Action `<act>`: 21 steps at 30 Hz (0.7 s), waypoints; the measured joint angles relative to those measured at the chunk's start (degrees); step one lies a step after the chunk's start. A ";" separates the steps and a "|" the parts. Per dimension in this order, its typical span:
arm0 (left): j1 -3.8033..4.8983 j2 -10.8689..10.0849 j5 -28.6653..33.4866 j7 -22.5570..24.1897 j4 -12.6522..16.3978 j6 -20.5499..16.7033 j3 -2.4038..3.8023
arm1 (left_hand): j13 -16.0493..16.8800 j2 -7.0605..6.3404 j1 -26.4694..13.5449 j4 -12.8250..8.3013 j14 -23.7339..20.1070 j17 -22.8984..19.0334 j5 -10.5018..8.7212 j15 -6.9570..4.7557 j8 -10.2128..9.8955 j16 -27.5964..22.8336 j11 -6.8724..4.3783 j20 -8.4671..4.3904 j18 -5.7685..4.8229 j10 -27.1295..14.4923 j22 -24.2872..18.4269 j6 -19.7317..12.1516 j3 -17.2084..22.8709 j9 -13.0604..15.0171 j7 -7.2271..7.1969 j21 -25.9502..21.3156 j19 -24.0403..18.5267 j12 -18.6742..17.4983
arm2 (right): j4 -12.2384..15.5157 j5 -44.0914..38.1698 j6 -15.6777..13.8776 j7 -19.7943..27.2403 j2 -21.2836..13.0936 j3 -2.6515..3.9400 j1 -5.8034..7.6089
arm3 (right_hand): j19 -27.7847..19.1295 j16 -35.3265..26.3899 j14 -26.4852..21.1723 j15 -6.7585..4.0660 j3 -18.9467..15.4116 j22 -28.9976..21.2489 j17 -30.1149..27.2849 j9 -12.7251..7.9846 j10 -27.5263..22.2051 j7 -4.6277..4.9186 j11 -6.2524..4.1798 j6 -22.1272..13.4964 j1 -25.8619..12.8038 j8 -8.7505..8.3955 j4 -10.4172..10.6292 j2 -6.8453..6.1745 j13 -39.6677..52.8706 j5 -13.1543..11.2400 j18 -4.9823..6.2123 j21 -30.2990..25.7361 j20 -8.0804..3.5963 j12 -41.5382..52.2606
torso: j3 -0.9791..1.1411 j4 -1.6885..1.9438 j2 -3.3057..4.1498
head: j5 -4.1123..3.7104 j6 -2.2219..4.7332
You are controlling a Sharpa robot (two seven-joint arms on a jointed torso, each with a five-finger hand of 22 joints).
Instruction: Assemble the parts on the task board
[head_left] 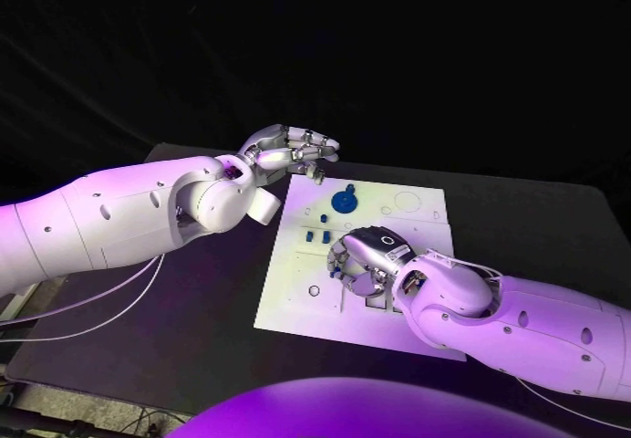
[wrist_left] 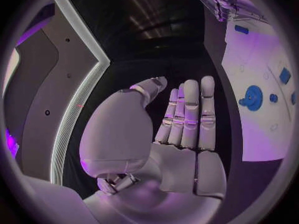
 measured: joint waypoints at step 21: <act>0.00 -0.04 -0.01 -0.30 0.18 0.08 -0.01 | -0.06 0.00 0.00 -0.24 0.00 -0.05 0.23 0.00 0.00 0.00 0.20 0.00 0.00 -0.20 0.01 -0.21 0.24 0.00 0.21 0.00 0.00 0.00 | -2.55 -0.95 0.67 0.28 1.48 0.04 -0.29 | 0.00 0.00 0.00 0.00 0.24 -0.01 0.00 0.16 0.00 -0.01 0.00 -0.01 -0.04 -0.01 -0.24 -0.05 -0.05 -0.03 0.00 0.00 0.00 -0.04 | 0.04 -0.02 0.00 | 0.38 -0.33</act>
